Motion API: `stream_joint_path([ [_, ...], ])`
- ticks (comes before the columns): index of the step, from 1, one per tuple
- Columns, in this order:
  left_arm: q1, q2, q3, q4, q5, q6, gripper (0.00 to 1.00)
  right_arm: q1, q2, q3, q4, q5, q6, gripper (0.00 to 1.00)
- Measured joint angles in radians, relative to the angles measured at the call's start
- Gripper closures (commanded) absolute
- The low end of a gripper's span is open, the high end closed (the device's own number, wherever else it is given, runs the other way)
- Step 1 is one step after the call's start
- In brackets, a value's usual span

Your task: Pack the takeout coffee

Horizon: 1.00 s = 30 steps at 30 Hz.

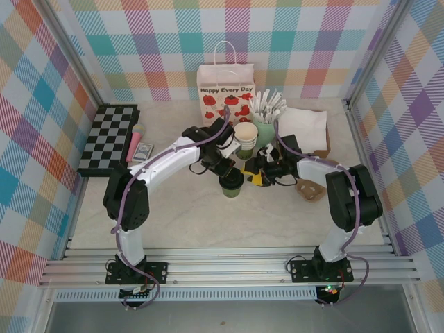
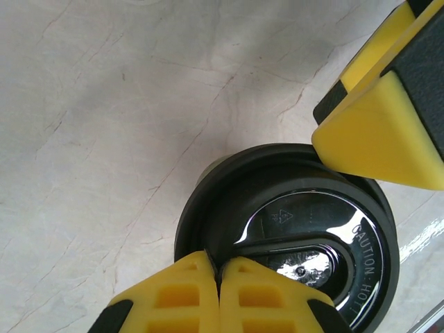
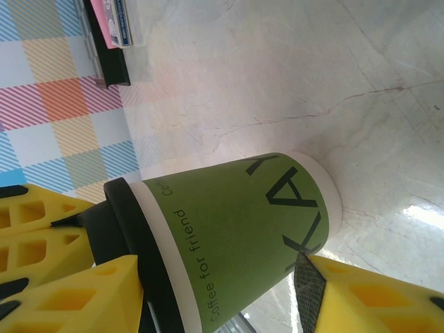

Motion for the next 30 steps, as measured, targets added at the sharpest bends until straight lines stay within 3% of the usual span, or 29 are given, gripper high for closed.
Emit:
stream_joint_path([
  [8,0.006,0.032,0.09,-0.076,0.014,-0.068,1.0,0.014,-0.049,0.019,-0.07,0.093,0.005,0.22],
  [17,-0.005,0.024,0.097,-0.132,-0.018,-0.279,1.0,0.024,-0.223,-0.028,-0.077,0.167,0.034,0.0],
  [30,-0.031,-0.048,0.002,-0.123,-0.114,-0.525,1.0,0.089,-0.289,-0.191,0.134,0.299,0.202,0.0],
])
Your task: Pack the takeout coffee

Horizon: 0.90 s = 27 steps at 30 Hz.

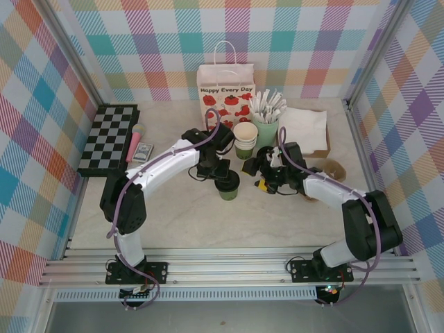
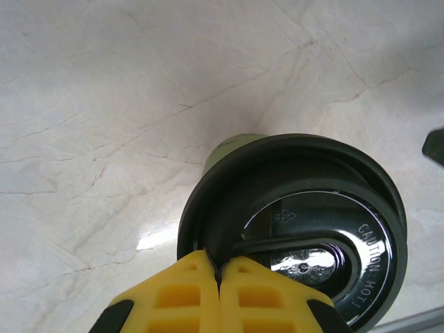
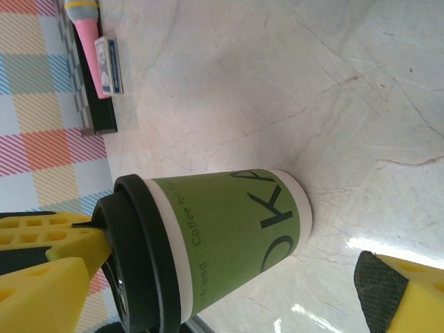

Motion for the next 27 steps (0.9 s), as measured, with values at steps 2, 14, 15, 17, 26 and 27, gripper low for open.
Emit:
stream_joint_path([
  [2,0.0,-0.004,-0.006,0.004,-0.016,-0.035,1.0,0.018,-0.027,-0.034,0.037,0.033,0.032,0.0],
  [14,0.0,-0.02,-0.034,0.049,-0.113,-0.31,1.0,0.119,-0.048,-0.206,0.293,0.153,0.113,0.0],
  [15,-0.001,-0.02,-0.034,0.05,-0.125,-0.338,1.0,0.12,-0.048,-0.224,0.319,0.16,0.113,0.0],
  [17,-0.004,-0.02,-0.034,0.046,-0.153,-0.387,1.0,0.125,-0.049,-0.253,0.36,0.175,0.113,0.0],
  [26,-0.029,-0.013,-0.02,0.007,-0.217,-0.522,1.0,0.143,-0.027,-0.293,0.563,0.169,0.104,0.01],
  [27,-0.029,-0.007,-0.013,-0.002,-0.22,-0.528,1.0,0.143,-0.015,-0.287,0.573,0.162,0.101,0.01],
])
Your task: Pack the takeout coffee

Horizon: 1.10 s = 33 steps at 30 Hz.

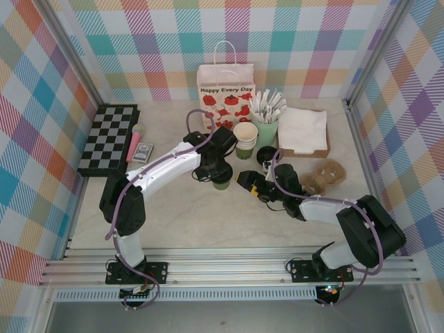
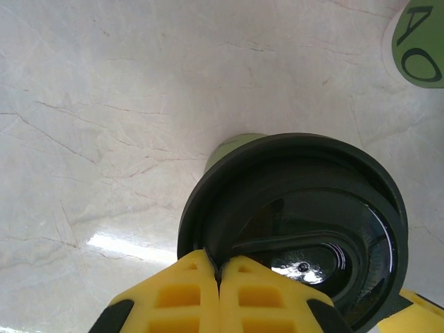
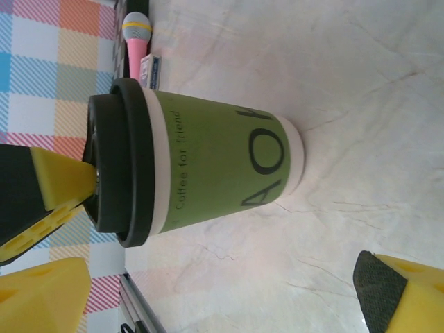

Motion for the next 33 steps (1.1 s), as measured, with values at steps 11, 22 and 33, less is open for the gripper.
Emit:
stream_joint_path([
  [11,0.0,0.084,0.111,-0.073,-0.006,-0.047,1.0,0.0,0.144,0.092,0.023,-0.09,-0.04,0.03],
  [22,0.0,0.085,0.109,-0.076,-0.009,-0.063,1.0,0.0,0.2,0.108,0.045,-0.106,-0.039,0.04],
  [33,0.005,0.04,0.015,0.01,0.0,-0.069,1.0,-0.003,0.229,0.119,0.06,-0.14,0.008,0.03],
])
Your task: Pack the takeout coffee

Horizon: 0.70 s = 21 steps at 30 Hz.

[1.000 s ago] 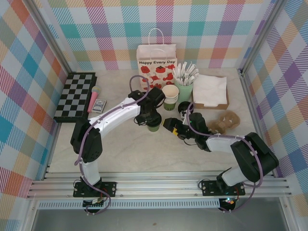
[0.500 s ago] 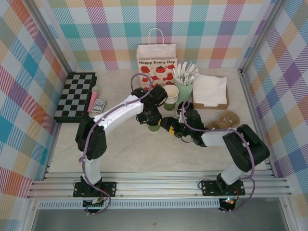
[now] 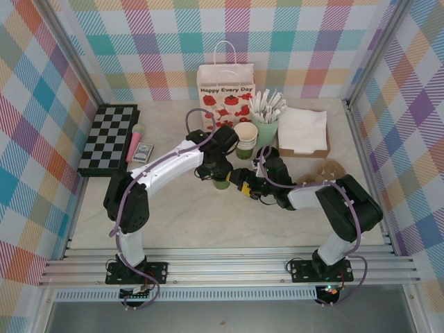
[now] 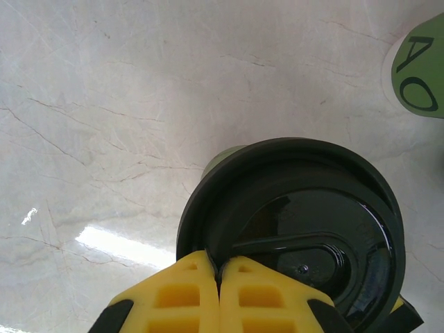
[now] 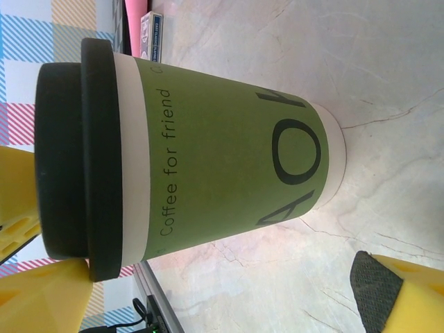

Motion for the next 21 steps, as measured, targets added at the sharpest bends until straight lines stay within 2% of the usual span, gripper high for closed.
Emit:
stream_joint_path([
  [10,0.006,-0.01,-0.034,0.039,0.018,0.004,1.0,-0.013,-0.01,-0.002,-0.032,-0.008,0.019,0.02],
  [14,0.007,0.007,0.026,-0.002,0.015,0.063,1.0,-0.026,-0.014,-0.002,-0.038,-0.033,0.025,0.01],
  [16,0.007,0.025,0.058,-0.027,0.013,0.121,1.0,-0.034,-0.05,-0.001,-0.096,-0.033,0.013,0.0],
  [21,0.006,0.035,0.09,-0.062,0.039,0.277,1.0,-0.071,-0.215,0.076,-0.369,-0.01,-0.085,0.0],
])
